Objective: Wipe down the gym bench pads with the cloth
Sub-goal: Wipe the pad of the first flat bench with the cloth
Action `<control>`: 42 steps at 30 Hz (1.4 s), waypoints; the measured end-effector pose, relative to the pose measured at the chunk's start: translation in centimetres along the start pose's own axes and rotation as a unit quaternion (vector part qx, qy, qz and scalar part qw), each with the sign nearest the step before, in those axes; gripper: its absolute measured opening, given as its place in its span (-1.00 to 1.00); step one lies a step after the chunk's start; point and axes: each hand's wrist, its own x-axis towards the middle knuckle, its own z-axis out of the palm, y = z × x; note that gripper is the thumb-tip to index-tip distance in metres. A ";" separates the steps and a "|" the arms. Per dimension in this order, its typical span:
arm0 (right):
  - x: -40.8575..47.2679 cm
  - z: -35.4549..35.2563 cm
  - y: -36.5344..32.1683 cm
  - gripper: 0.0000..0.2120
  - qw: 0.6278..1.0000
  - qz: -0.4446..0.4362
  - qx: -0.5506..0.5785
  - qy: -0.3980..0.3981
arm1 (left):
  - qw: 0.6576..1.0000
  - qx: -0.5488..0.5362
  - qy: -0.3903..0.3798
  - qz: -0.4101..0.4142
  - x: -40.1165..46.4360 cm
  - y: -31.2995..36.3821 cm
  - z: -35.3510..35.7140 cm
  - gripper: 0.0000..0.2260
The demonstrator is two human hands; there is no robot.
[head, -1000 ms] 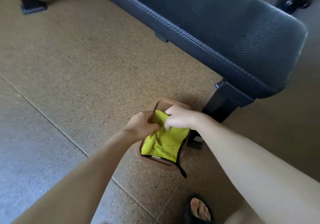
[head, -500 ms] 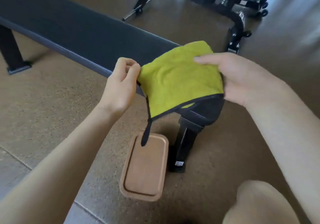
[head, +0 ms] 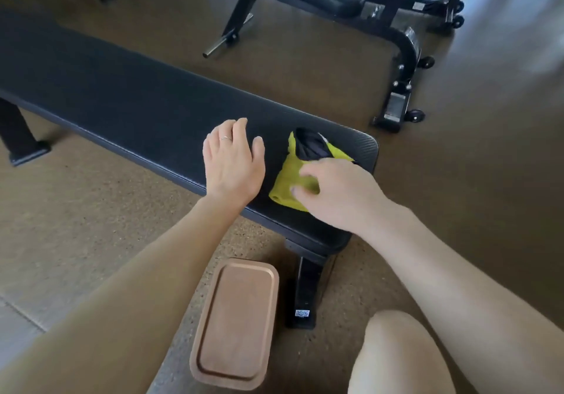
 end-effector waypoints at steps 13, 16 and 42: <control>6.1 5.2 2.9 -0.18 0.995 0.050 -0.063 0.057 | 0.999 0.041 0.033 -0.013 -0.3 -1.4 2.9 -0.61; 5.9 4.7 2.5 -0.26 0.993 0.048 -0.081 0.067 | 0.998 0.036 0.042 -0.016 -0.3 -1.3 3.0 -0.60; 3.0 6.6 2.2 -0.40 0.995 0.001 -0.052 0.087 | 0.998 0.013 0.051 -0.019 -0.5 -1.6 2.9 -0.58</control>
